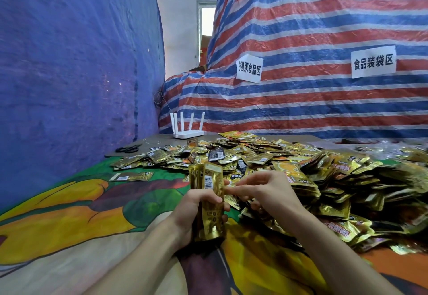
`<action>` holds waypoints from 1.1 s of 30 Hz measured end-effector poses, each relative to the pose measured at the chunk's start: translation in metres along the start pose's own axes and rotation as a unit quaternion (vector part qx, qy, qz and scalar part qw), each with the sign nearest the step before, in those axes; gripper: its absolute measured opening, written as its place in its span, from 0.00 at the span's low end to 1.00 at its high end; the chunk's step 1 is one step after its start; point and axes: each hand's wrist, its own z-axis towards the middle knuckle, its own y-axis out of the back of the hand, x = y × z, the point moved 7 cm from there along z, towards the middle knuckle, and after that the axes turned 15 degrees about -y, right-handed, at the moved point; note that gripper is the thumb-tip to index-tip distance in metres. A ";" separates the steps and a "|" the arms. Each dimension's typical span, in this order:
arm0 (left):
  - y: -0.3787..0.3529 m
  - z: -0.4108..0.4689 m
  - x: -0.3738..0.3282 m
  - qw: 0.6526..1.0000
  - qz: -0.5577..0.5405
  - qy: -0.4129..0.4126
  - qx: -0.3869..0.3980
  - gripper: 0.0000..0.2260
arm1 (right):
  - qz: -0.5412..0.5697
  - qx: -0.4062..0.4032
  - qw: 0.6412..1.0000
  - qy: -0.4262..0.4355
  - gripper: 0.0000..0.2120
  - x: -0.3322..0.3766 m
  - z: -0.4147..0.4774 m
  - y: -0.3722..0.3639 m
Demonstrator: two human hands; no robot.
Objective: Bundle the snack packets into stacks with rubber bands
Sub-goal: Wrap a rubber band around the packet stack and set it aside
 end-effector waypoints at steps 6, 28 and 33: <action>-0.003 0.000 -0.003 0.999 -0.037 0.004 0.031 0.23 | 0.034 0.021 0.999 0.012 0.07 0.003 -0.005 -0.002; -0.018 0.001 -0.019 0.962 -0.252 -0.037 0.100 0.20 | 0.296 0.281 0.911 -0.059 0.03 0.010 -0.009 -0.024; -0.023 0.001 -0.016 0.961 -0.248 -0.012 0.125 0.19 | 0.447 0.277 0.850 -0.041 0.11 0.011 -0.009 -0.021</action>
